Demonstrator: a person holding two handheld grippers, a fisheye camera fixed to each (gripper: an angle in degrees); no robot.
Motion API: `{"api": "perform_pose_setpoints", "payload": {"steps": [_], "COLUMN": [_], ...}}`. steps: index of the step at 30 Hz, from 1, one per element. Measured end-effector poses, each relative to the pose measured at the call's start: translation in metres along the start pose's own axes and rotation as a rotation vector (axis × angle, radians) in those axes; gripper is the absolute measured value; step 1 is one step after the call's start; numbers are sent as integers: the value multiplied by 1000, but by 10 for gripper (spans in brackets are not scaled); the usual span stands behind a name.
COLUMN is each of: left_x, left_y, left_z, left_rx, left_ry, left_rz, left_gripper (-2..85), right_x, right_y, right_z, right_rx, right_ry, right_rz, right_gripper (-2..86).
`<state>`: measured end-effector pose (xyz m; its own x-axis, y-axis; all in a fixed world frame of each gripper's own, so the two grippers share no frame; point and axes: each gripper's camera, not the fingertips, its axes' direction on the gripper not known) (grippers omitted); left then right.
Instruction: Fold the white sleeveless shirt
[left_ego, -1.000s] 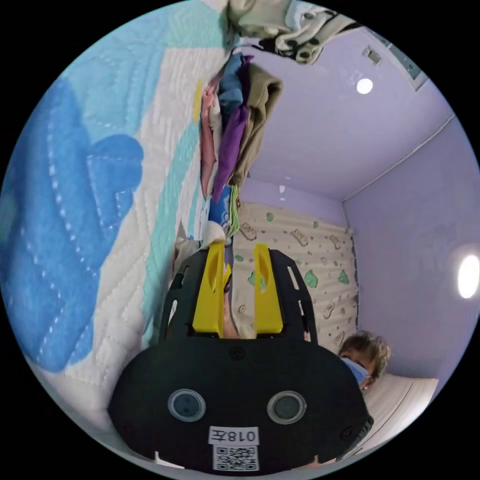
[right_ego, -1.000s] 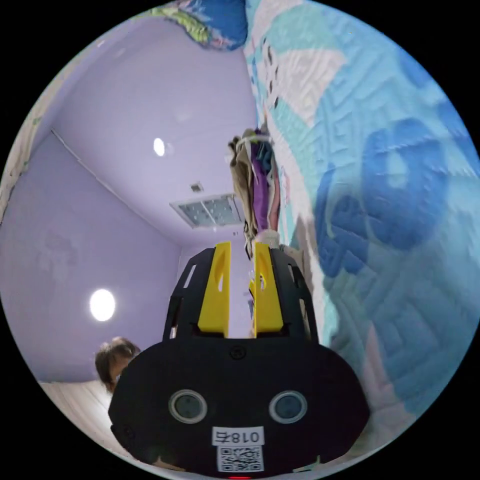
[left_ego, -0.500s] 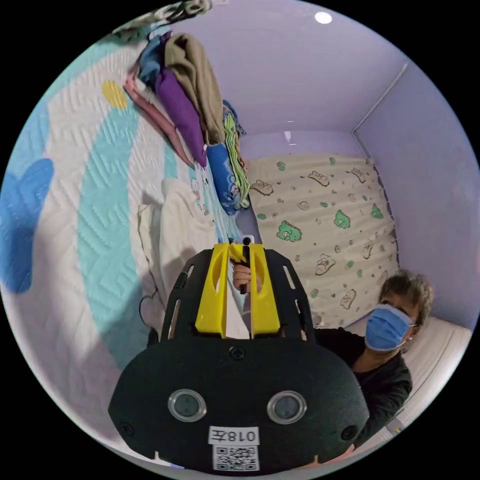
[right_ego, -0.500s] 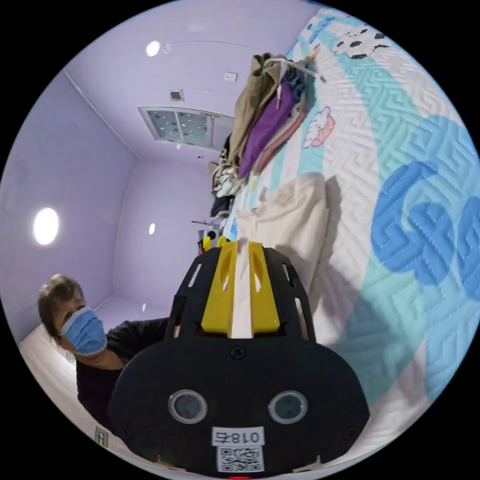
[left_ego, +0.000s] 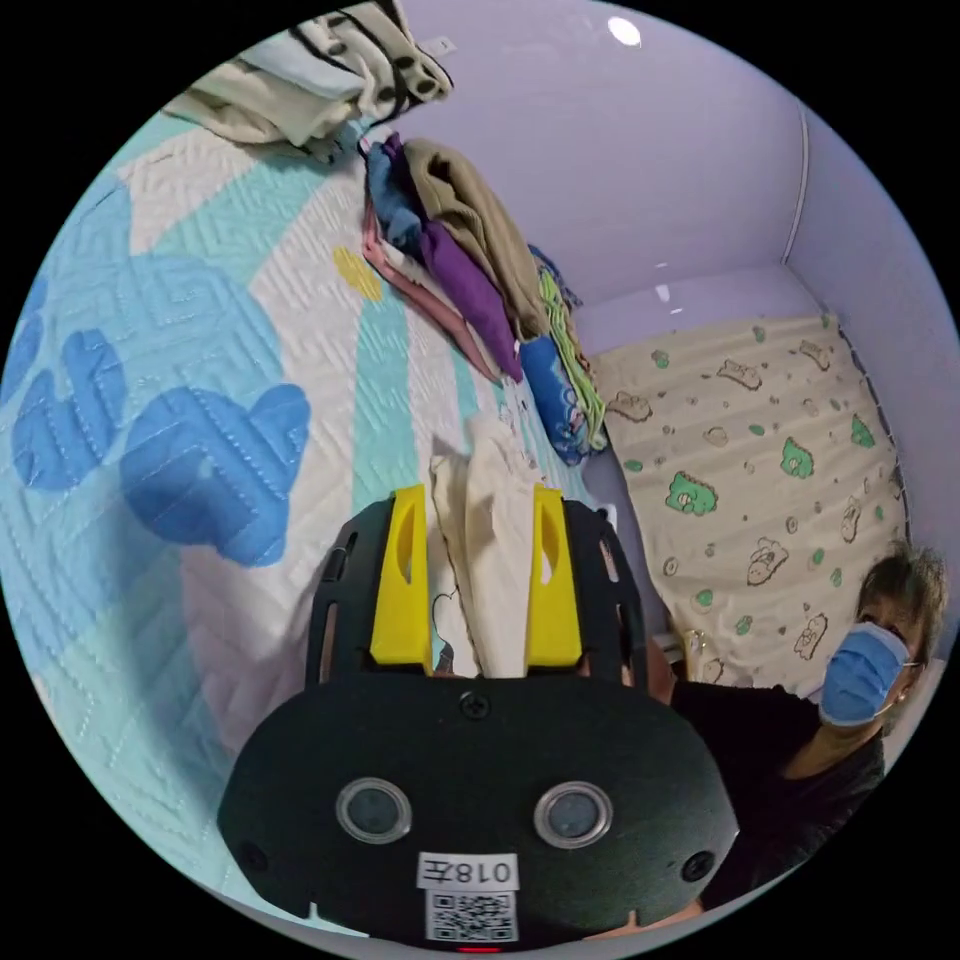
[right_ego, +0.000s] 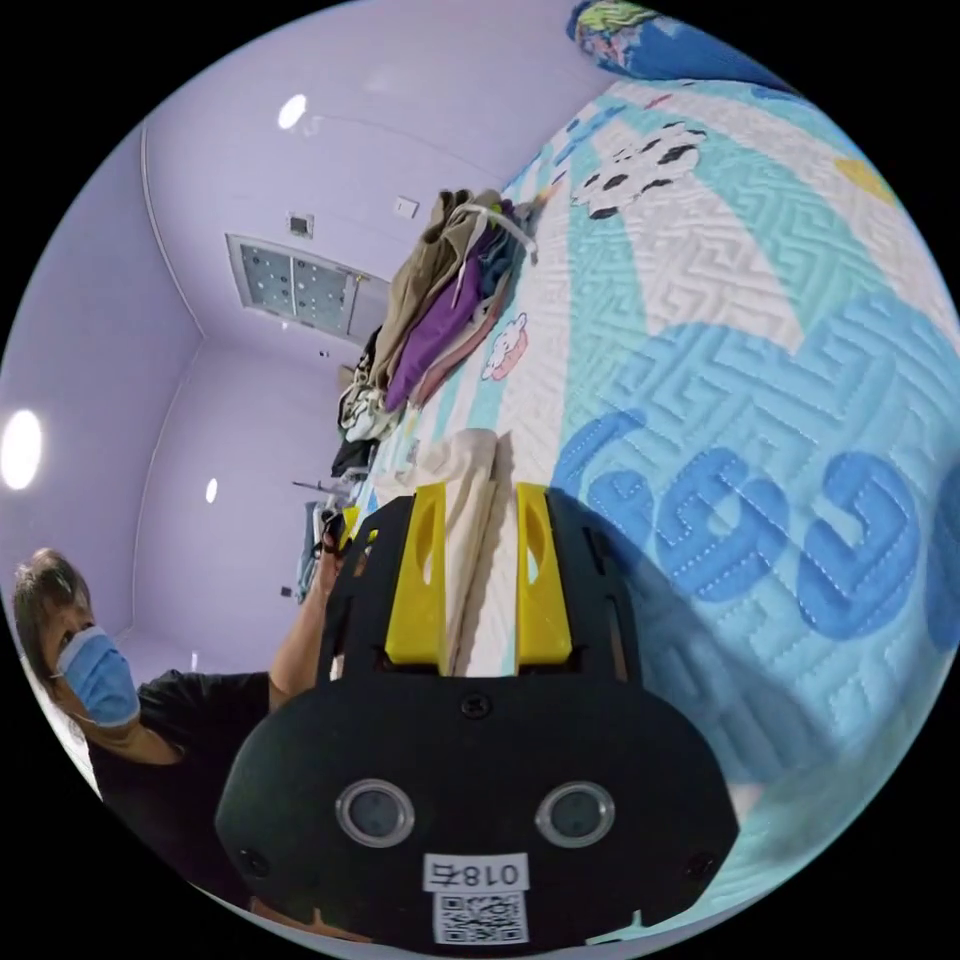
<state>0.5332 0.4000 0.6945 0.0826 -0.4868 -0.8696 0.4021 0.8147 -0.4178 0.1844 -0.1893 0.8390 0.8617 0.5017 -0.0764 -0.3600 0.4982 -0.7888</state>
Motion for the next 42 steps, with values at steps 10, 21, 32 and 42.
{"api": "perform_pose_setpoints", "payload": {"steps": [10, 21, 32, 42], "left_x": [35, 101, 300, 463], "left_y": [-33, -3, 87, 162], "left_z": [39, 14, -29, -35], "left_rx": [-206, -77, 99, 205], "left_ry": [38, 19, -128, -89], "left_rz": [76, 224, 704, 952], "left_gripper": [122, 31, 26, 24], "right_x": [-11, -46, -162, -242], "right_y": [28, 93, 294, 408], "right_z": [48, 78, 10, -72], "right_rx": [-201, -126, 275, 491], "right_ry": [-123, -51, 170, 306], "right_rz": [-66, -208, -488, -657], "right_gripper": [104, 30, 20, 19]}}
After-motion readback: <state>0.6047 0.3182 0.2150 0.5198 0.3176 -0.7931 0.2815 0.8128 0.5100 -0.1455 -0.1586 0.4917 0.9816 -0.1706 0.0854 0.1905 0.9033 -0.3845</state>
